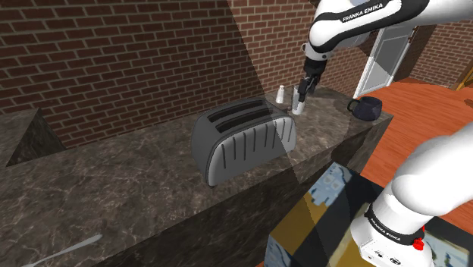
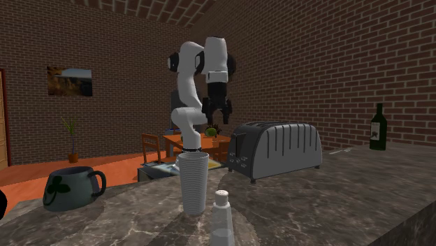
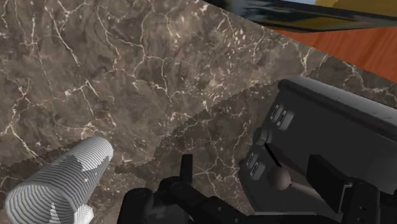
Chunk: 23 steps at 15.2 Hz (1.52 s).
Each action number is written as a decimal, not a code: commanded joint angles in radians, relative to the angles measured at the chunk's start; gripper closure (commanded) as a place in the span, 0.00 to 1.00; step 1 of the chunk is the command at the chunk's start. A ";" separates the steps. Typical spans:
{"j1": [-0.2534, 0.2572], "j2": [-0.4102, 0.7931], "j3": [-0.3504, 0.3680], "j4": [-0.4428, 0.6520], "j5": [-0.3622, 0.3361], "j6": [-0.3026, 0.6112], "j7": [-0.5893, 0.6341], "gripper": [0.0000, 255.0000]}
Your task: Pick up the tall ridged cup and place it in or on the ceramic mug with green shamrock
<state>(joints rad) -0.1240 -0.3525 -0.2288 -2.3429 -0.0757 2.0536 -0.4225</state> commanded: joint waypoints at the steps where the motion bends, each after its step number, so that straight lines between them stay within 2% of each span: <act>1: -0.008 0.057 -0.028 0.032 0.001 0.047 -0.037 0.00; 7: -0.024 0.246 -0.094 0.146 0.050 0.174 -0.143 0.00; 16: -0.083 0.535 -0.137 0.389 0.203 0.280 -0.318 0.00; 23: -0.094 0.602 -0.125 0.379 0.241 0.351 -0.343 0.00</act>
<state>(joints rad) -0.2168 0.2371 -0.3563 -1.9639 0.1592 2.3933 -0.7625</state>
